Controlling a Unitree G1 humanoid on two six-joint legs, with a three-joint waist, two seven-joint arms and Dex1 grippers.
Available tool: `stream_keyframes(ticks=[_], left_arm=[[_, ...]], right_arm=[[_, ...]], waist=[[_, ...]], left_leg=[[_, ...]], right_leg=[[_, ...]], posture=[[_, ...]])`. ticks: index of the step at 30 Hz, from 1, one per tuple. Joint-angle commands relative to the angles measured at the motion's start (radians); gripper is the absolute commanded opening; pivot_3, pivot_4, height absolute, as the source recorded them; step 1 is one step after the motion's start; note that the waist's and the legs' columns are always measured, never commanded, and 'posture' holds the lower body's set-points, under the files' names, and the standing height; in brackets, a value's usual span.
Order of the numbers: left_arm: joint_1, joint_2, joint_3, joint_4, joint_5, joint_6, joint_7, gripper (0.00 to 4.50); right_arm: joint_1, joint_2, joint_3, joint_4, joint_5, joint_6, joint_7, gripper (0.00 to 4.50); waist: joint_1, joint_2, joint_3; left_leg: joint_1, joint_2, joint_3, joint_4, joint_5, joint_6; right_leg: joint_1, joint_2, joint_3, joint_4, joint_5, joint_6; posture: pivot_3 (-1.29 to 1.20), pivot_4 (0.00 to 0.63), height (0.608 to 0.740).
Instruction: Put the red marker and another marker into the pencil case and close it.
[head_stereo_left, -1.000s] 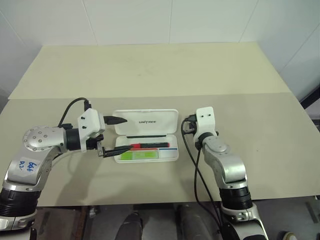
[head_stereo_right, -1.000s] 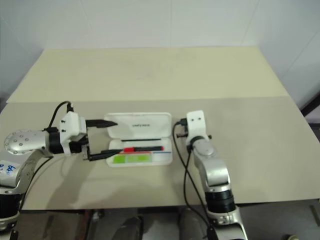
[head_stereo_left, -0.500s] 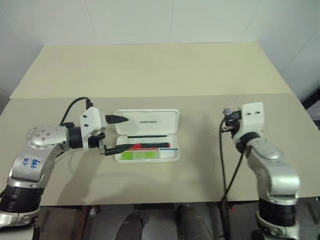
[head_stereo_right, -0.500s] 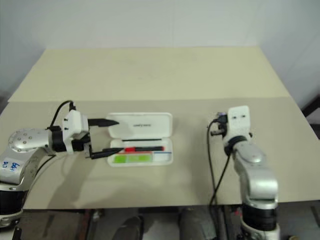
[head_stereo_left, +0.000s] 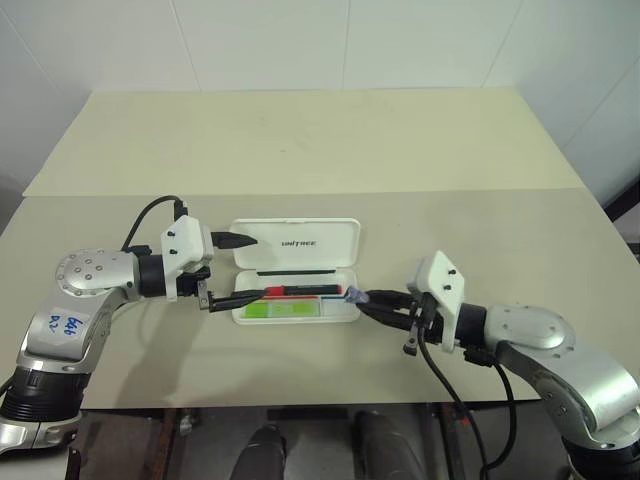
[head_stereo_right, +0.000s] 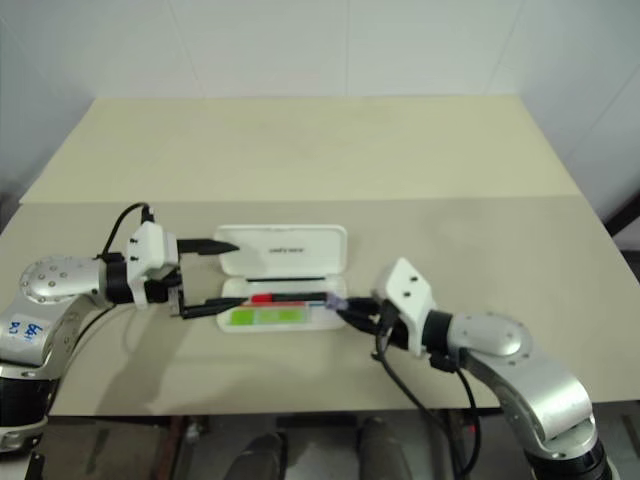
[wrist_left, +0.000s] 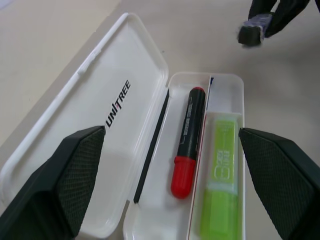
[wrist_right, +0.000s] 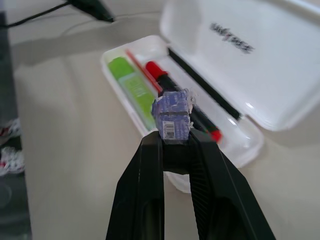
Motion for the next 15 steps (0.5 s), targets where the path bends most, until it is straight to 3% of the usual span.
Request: stream_keyframes(ticks=[1,15], left_arm=[[-0.012,0.01,0.021,-0.027,0.002,-0.007,0.002,4.5],[0.024,0.018,0.044,-0.069,-0.006,0.014,0.025,4.5]], right_arm=[[-0.06,-0.032,0.09,0.068,-0.076,-0.133,0.074,0.35],[-0.145,-0.035,0.184,0.252,-0.168,-0.314,0.196,0.35]], waist=[[0.001,0.0,0.0],[0.016,0.0,0.0]], left_leg=[[0.0,0.0,0.0,0.0,0.0,0.0],[-0.001,0.0,0.0,-0.001,0.0,0.0]], right_leg=[[0.0,0.0,0.0,0.0,0.0,0.0],[-0.001,0.0,0.0,-0.001,0.0,0.0]], posture=[[0.0,0.15,0.74],[0.0,0.15,0.74]])
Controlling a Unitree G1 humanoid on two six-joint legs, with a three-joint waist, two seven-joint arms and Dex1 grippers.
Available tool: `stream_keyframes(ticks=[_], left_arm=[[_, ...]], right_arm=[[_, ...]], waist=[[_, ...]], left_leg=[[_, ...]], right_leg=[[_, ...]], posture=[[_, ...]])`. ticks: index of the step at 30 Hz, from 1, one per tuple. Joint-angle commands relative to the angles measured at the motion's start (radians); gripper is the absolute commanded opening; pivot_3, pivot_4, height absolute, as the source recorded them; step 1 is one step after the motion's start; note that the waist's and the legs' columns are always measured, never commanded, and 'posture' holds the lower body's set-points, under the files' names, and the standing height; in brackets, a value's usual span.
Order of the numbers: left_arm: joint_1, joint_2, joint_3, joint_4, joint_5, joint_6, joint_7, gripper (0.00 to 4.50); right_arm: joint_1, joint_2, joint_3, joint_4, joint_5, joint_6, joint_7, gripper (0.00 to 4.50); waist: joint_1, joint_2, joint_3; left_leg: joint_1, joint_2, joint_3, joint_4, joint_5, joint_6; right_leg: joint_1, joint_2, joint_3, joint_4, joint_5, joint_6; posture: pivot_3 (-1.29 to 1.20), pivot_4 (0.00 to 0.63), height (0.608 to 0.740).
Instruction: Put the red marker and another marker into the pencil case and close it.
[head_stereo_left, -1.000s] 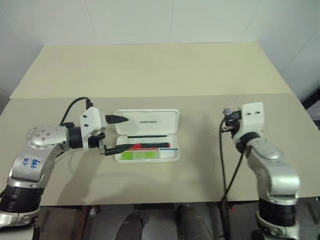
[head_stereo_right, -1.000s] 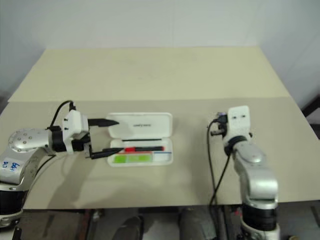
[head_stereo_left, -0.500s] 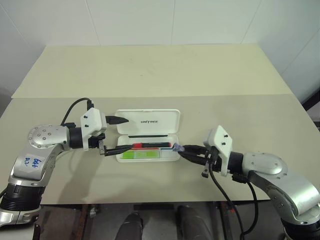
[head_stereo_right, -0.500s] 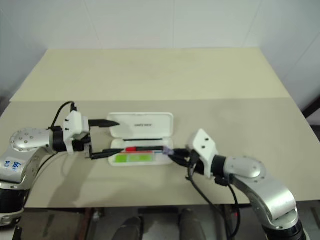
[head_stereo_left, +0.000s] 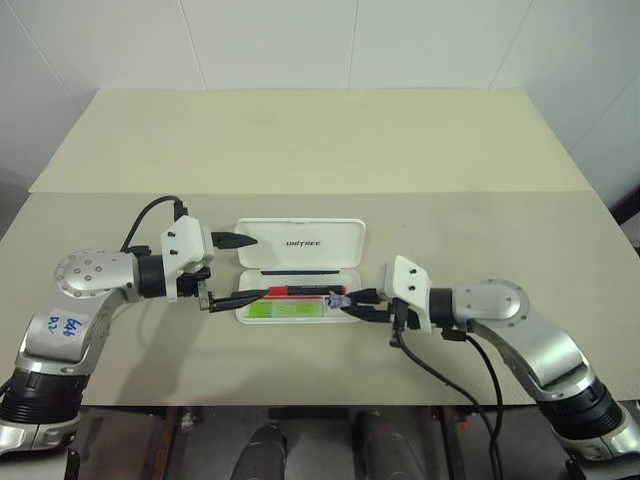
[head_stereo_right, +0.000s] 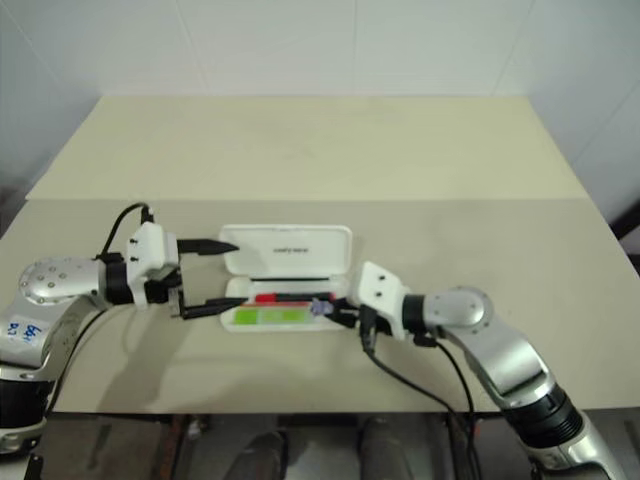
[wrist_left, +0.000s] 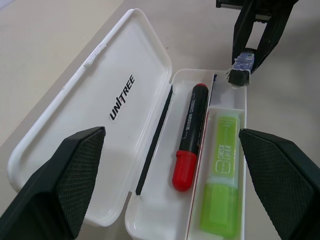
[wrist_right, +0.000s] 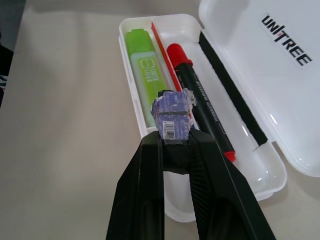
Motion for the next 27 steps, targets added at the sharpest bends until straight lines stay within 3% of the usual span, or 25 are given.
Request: stream_keyframes(ticks=[1,18,19,24,27], left_arm=[[0.012,0.012,0.037,-0.046,-0.007,0.003,0.011,4.5],[0.006,0.009,0.038,-0.06,-0.006,0.022,0.018,4.5],[0.006,0.009,0.038,-0.061,-0.006,0.023,0.019,4.5],[0.005,0.008,0.038,-0.059,-0.006,0.022,0.019,4.5],[0.005,0.007,0.039,-0.058,-0.006,0.022,0.019,4.5]], right_arm=[[-0.004,0.005,0.005,0.0,-0.012,-0.035,0.02,0.35],[-0.033,0.07,0.035,0.117,-0.084,-0.133,0.05,0.35],[-0.032,0.07,0.034,0.117,-0.081,-0.129,0.055,1.08],[-0.03,0.076,0.026,0.124,-0.101,-0.152,0.048,2.73],[-0.028,0.074,0.023,0.12,-0.103,-0.155,0.052,2.73]], waist=[[0.0,0.0,0.0],[0.0,0.0,0.0],[0.0,0.0,0.0],[-0.001,0.0,0.0],[0.0,0.0,0.0]], left_leg=[[0.0,0.0,0.0,0.0,0.0,0.0],[0.0,0.0,0.0,0.0,0.0,0.0],[0.0,0.0,0.0,0.0,0.0,0.0],[0.0,0.0,0.0,0.0,0.0,0.0],[0.0,0.0,0.0,0.0,0.0,0.0]], right_leg=[[0.0,0.0,0.0,0.0,0.0,0.0],[0.0,0.0,0.0,0.001,0.0,0.0],[0.0,0.0,0.0,0.001,0.0,0.0],[0.0,0.0,0.0,0.001,0.0,0.0],[0.0,0.0,0.0,0.001,0.0,0.0]], posture=[[0.0,0.15,0.74],[0.0,0.15,0.74],[0.0,0.15,0.74],[0.0,0.15,0.74],[0.0,0.15,0.74]])
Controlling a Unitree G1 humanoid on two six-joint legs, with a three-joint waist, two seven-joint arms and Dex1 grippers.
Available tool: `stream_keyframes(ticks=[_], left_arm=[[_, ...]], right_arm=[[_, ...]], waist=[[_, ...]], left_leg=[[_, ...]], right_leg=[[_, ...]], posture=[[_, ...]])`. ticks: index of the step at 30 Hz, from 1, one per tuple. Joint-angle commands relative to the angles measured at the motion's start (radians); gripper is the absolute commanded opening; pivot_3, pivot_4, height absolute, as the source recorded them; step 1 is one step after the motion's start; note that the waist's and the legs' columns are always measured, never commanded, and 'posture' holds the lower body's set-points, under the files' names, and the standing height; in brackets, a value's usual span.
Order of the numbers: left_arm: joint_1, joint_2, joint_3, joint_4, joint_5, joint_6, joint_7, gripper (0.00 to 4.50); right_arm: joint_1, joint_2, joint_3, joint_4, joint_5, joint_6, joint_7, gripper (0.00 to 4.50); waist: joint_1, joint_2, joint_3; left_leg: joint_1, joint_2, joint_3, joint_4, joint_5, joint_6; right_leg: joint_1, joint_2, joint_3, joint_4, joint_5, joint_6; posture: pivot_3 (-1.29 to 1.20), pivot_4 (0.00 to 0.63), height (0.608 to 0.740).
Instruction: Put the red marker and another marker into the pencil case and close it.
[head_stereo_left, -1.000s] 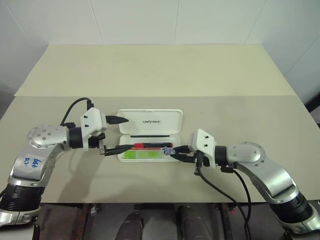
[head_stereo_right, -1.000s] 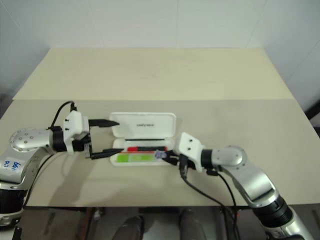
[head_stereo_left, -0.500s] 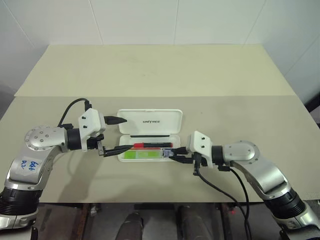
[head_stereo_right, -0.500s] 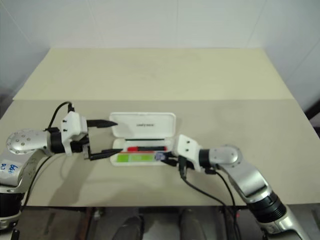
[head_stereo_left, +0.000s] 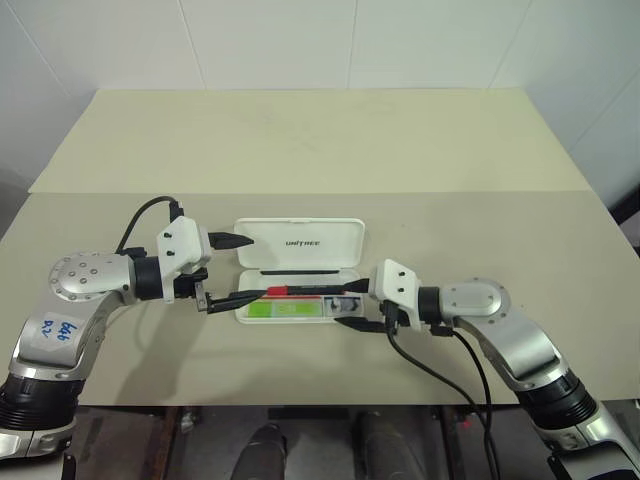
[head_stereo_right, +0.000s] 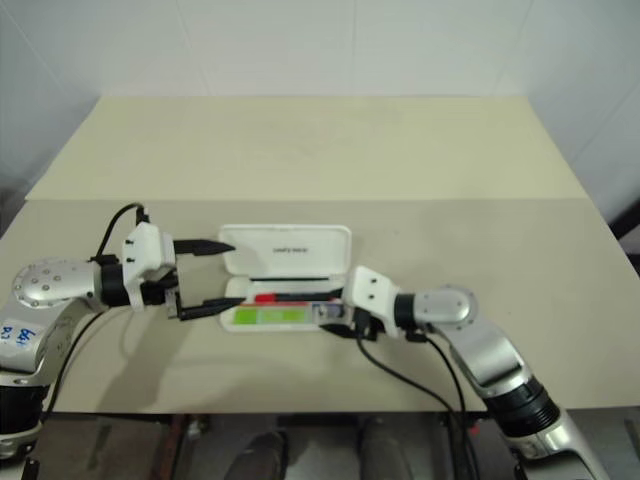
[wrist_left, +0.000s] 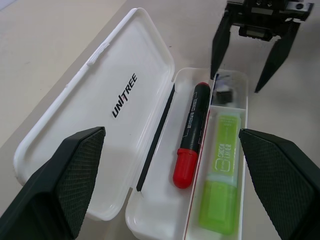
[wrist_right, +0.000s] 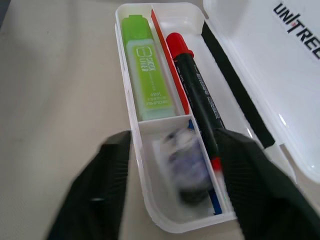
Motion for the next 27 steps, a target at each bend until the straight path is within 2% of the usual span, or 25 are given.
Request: stream_keyframes(ticks=[1,5,16,19,22,27], left_arm=[[-0.012,0.005,0.019,-0.034,-0.005,-0.003,0.006,4.5],[-0.012,0.005,0.02,-0.035,-0.006,-0.003,0.007,4.5],[0.016,0.03,0.066,-0.042,-0.015,0.0,-0.001,4.5],[0.014,0.034,0.074,-0.033,-0.016,-0.002,-0.006,4.5],[0.006,0.042,0.081,-0.008,-0.014,-0.014,-0.02,4.5],[-0.011,0.05,0.08,0.029,-0.009,-0.038,-0.042,4.5]], right_arm=[[-0.002,0.002,-0.012,-0.025,0.006,-0.022,0.01,2.73],[0.002,-0.003,-0.024,-0.045,0.014,-0.014,0.009,2.73],[0.16,-0.088,-0.287,-0.352,0.23,0.205,-0.063,2.73],[0.172,-0.094,-0.346,-0.411,0.284,0.248,-0.095,3.31],[0.175,-0.108,-0.397,-0.457,0.346,0.255,-0.09,4.39],[0.164,-0.149,-0.399,-0.459,0.358,0.232,-0.071,4.48]], waist=[[0.0,0.0,0.0],[0.0,0.0,0.0],[0.002,0.0,0.0],[0.0,0.0,0.0],[0.002,0.0,0.0],[0.002,0.0,0.0]], left_leg=[[0.0,0.0,0.0,0.0,0.0,0.0],[0.0,0.0,0.0,0.0,0.0,0.0],[0.0,0.0,0.0,0.0,0.0,0.0],[0.0,0.0,0.0,0.0,0.0,0.0],[0.0,0.0,0.0,0.0,0.0,0.0],[0.0,0.0,0.0,0.0,0.0,0.0]], right_leg=[[0.0,0.0,0.0,0.0,0.0,0.0],[0.0,0.0,0.0,0.0,0.0,0.0],[0.0,0.0,0.0,0.0,0.0,0.0],[0.0,0.0,0.0,0.0,0.0,0.0],[0.0,0.0,0.0,0.001,0.0,0.0],[0.001,0.0,0.0,0.0,0.0,0.0]], posture=[[0.0,0.15,0.74],[0.0,0.15,0.74],[0.0,0.15,0.74],[0.0,0.15,0.74],[0.0,0.15,0.74],[0.0,0.15,0.74]])
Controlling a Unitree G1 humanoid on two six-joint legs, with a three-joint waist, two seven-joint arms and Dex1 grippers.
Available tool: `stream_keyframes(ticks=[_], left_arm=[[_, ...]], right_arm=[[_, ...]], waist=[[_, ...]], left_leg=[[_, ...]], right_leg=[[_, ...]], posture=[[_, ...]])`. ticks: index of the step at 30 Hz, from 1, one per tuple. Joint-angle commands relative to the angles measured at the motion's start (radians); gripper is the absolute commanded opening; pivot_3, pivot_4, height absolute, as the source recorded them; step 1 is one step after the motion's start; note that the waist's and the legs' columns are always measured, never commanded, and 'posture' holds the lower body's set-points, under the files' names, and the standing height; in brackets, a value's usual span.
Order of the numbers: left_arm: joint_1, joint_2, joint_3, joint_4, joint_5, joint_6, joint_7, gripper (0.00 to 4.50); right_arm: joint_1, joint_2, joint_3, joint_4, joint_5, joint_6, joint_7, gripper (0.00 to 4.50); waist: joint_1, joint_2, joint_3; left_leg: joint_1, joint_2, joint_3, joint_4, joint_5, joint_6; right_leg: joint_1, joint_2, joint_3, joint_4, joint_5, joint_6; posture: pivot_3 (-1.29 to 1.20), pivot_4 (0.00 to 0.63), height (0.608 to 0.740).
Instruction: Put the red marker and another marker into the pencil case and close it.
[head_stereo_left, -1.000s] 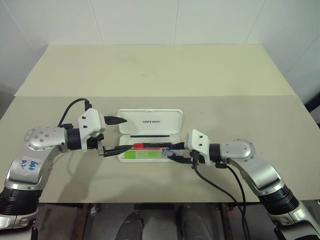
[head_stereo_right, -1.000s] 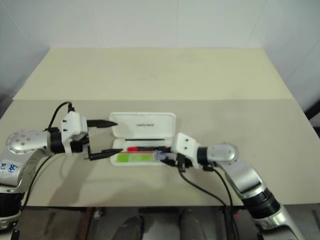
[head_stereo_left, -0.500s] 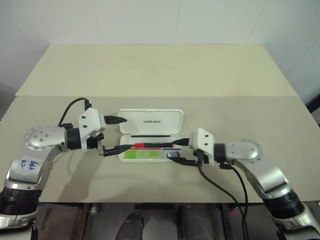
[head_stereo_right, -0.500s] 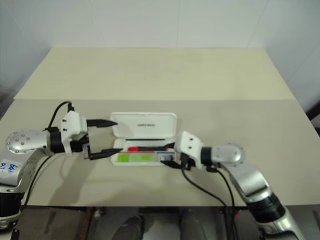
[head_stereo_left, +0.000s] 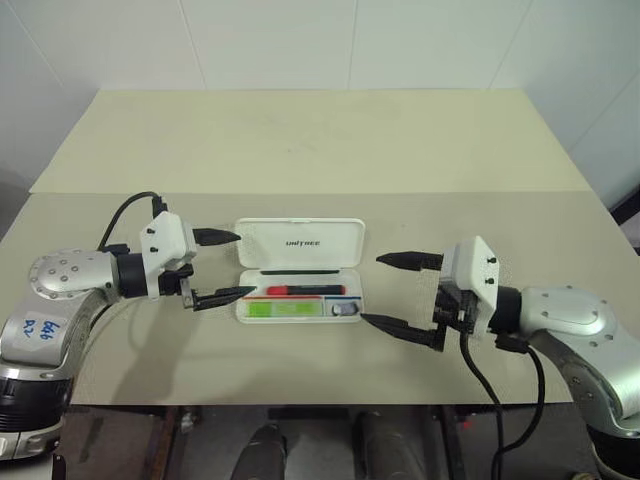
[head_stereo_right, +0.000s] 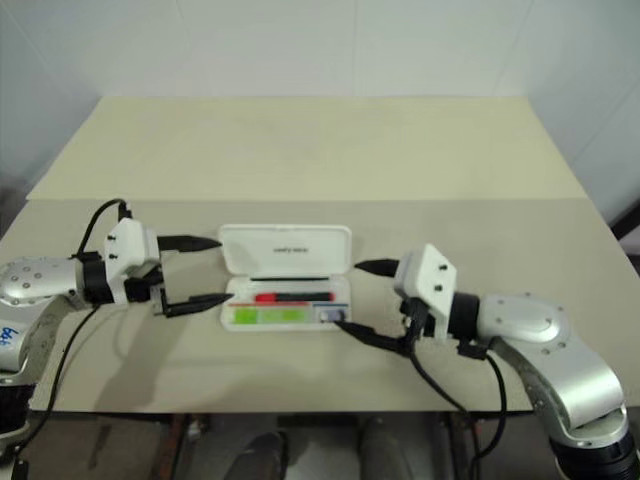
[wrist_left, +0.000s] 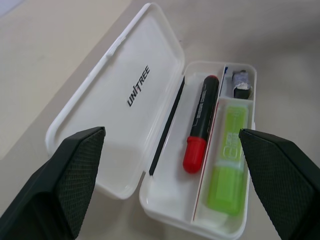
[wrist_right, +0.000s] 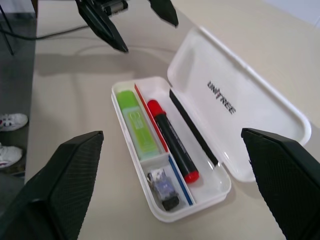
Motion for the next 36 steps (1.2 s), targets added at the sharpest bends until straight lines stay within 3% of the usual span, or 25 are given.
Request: stream_keyframes(ticks=[1,2,5,17,27,31,36], left_arm=[[-0.026,0.013,0.027,0.014,-0.002,-0.035,-0.015,4.5],[-0.029,0.012,0.025,0.021,0.0,-0.044,-0.019,4.5],[-0.022,0.011,0.03,0.032,-0.009,-0.059,-0.034,3.92],[-0.022,0.014,0.061,0.113,0.016,-0.11,-0.02,0.11],[-0.148,-0.117,0.139,0.254,0.018,0.067,0.322,0.05],[-0.232,-0.177,0.077,0.314,0.052,0.186,0.428,0.05],[-0.312,-0.236,-0.005,0.36,0.082,0.205,0.418,0.05]], right_arm=[[-0.015,-0.033,-0.011,-0.027,0.007,-0.041,0.018,4.48],[-0.02,-0.037,-0.006,-0.02,-0.003,-0.055,0.019,4.48],[-0.04,-0.034,-0.004,-0.011,0.01,-0.073,0.024,4.5],[-0.051,-0.08,0.073,0.04,-0.043,-0.168,0.095,4.5],[-0.081,-0.05,0.108,0.074,-0.09,-0.194,0.06,4.5],[-0.101,-0.037,0.112,0.076,-0.095,-0.187,0.045,4.5],[-0.124,-0.027,0.119,0.078,-0.099,-0.179,0.03,4.5]], waist=[[0.0,0.0,0.0],[0.0,0.0,0.0],[-0.001,0.0,0.0],[0.001,0.0,0.0],[0.0,0.0,0.0],[0.001,-0.001,0.0],[0.005,-0.001,0.0]], left_leg=[[0.0,0.0,0.0,0.0,0.0,0.0],[0.0,0.0,0.0,0.0,0.0,0.0],[0.0,0.0,0.0,0.0,0.0,0.0],[0.0,0.0,0.0,0.0,0.0,0.0],[0.0,0.0,0.0,0.002,0.0,0.0],[0.0,-0.001,0.0,0.002,0.0,0.0],[-0.001,-0.001,0.0,0.006,0.0,0.0]], right_leg=[[0.0,0.0,0.0,0.0,0.0,0.0],[0.0,0.0,0.0,0.0,0.0,0.0],[0.0,0.0,0.0,0.0,0.0,0.0],[0.0,0.0,0.0,0.0,0.0,0.0],[0.0,-0.001,0.0,0.0,0.0,0.001],[0.0,-0.001,0.0,0.002,0.0,0.001],[0.001,-0.001,0.0,0.003,0.001,0.002]], posture=[[0.0,0.15,0.74],[0.0,0.15,0.74],[0.0,0.15,0.74],[0.0,0.15,0.74],[0.0,0.15,0.74],[0.0,0.15,0.74],[0.0,0.15,0.74]])
